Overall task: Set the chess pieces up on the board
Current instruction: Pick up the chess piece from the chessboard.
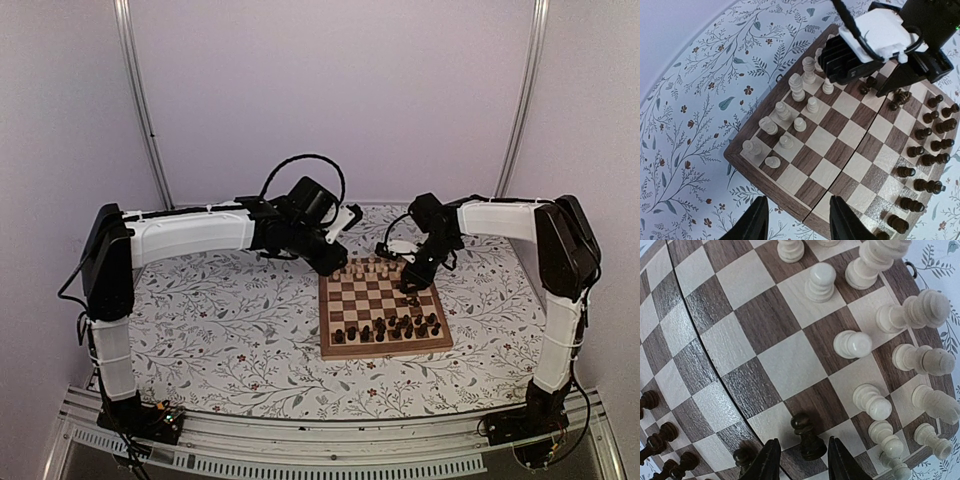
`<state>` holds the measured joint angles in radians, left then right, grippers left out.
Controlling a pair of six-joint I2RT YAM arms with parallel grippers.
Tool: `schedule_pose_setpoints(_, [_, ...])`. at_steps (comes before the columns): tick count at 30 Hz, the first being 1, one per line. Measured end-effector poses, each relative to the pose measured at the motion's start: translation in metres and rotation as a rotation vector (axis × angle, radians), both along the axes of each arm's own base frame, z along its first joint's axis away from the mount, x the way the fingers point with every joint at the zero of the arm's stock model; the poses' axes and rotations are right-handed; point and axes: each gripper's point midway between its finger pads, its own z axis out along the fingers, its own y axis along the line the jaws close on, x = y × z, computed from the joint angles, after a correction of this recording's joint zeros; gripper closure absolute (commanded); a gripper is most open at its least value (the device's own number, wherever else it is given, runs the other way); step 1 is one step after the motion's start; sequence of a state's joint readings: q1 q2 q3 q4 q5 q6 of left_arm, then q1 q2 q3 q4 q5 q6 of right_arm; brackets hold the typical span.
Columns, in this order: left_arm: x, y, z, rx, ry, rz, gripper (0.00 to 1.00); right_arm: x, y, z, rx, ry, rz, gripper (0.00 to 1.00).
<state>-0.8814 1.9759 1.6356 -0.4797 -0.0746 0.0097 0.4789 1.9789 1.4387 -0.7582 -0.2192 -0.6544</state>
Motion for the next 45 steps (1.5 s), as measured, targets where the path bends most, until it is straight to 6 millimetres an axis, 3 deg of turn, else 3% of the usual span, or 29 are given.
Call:
schedule_pose_setpoints(6, [-0.001, 0.0, -0.001, 0.003, 0.006, -0.003, 0.56, -0.001, -0.001, -0.008, -0.009, 0.018, 0.001, 0.67])
schedule_pose_setpoints(17, [-0.002, 0.0, -0.005, 0.007, 0.016, -0.007, 0.56, -0.004, 0.0, -0.009, 0.001, 0.029, 0.003, 0.84])
schedule_pose_setpoints(25, [-0.002, -0.003, -0.004, -0.013, 0.023, -0.005, 0.55, -0.012, 0.002, -0.005, 0.036, 0.043, 0.001, 0.88])
schedule_pose_setpoints(29, [-0.004, -0.013, 0.002, -0.081, 0.045, -0.02, 0.55, -0.016, 0.01, 0.013, 0.105, 0.03, 0.006, 0.88])
schedule_pose_setpoints(37, [-0.013, -0.04, 0.021, -0.435, 0.202, -0.019, 0.55, -0.023, 0.033, 0.082, 0.319, -0.05, 0.037, 0.88])
schedule_pose_setpoints(40, [-0.013, -0.047, 0.029, -0.555, 0.259, -0.008, 0.55, -0.029, 0.037, 0.091, 0.366, -0.049, 0.05, 0.88])
schedule_pose_setpoints(45, [-0.017, -0.06, 0.05, -0.714, 0.337, -0.025, 0.56, -0.039, 0.041, 0.09, 0.404, -0.013, 0.066, 0.88])
